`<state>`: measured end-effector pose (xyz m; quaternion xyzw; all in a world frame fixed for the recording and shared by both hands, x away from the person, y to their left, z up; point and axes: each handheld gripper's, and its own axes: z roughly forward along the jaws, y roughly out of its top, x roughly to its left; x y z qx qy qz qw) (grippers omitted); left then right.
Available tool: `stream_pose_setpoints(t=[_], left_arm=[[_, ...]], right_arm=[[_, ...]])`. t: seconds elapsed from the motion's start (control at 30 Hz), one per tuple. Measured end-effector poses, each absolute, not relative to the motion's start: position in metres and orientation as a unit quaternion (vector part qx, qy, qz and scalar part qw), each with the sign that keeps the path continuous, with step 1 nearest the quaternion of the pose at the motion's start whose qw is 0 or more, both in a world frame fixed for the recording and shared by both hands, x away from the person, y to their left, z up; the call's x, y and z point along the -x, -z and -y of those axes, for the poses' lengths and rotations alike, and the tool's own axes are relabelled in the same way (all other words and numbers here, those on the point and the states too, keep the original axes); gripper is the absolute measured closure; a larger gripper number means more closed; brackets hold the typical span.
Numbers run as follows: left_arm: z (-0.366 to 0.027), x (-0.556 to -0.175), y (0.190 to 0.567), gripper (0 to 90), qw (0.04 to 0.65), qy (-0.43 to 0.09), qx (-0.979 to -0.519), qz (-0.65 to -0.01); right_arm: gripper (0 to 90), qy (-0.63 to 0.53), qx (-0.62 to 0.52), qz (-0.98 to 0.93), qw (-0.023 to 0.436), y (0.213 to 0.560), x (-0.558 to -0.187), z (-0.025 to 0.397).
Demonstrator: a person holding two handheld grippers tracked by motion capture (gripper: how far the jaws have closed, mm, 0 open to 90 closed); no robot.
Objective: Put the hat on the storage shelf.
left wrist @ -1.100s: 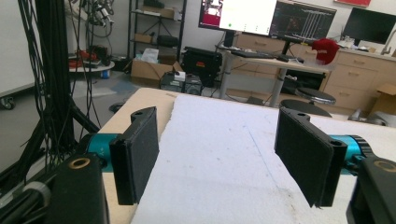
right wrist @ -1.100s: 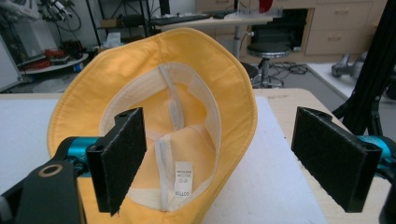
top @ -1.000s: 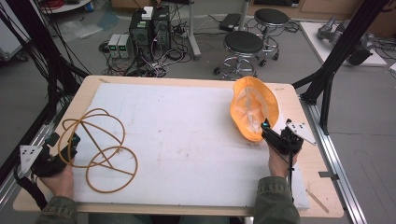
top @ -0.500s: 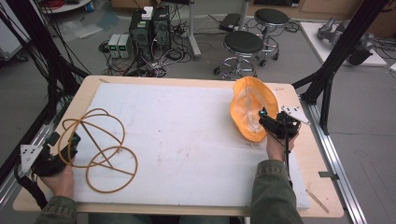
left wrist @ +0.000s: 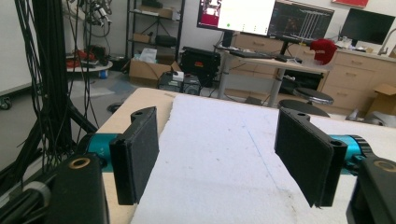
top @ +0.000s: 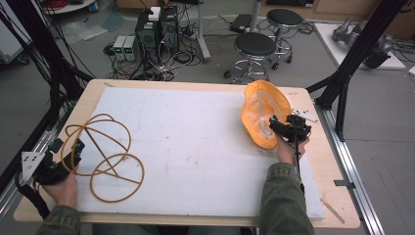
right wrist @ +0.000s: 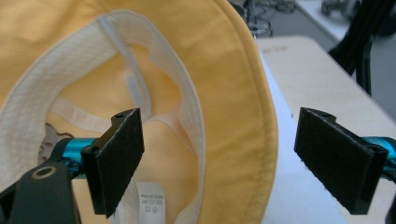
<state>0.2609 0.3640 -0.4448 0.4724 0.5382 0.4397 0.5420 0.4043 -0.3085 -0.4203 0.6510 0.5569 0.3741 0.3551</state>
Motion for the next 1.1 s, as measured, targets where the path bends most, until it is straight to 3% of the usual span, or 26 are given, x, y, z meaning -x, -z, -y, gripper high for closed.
stream_pose_setpoints(t=[0.1, 0.3, 0.33, 0.4, 0.67, 1.1], left_arm=[[-0.364, -0.261, 0.445, 30.7, 0.542, -0.44, -0.472, -0.538], [-0.364, -0.262, 0.445, 30.7, 0.542, -0.438, -0.473, -0.539], [-0.364, -0.262, 0.445, 30.7, 0.542, -0.438, -0.473, -0.539], [-0.364, -0.261, 0.445, 30.7, 0.544, -0.438, -0.471, -0.539], [-0.365, -0.261, 0.445, 30.7, 0.545, -0.437, -0.471, -0.539], [-0.365, -0.261, 0.445, 30.7, 0.545, -0.436, -0.471, -0.54]], right_arm=[[22.2, -0.375, -0.666, -0.55, 0.336, 0.423, -0.406, 0.313], [70.1, -0.412, -0.681, -0.54, 0.274, 0.425, -0.405, 0.323], [70.1, -0.412, -0.681, -0.54, 0.274, 0.425, -0.405, 0.323], [83.6, -0.427, -0.677, -0.537, 0.268, 0.424, -0.404, 0.322], [85.1, -0.41, -0.657, -0.548, 0.316, 0.418, -0.4, 0.307], [85.1, -0.406, -0.638, -0.563, 0.333, 0.417, -0.398, 0.304]])
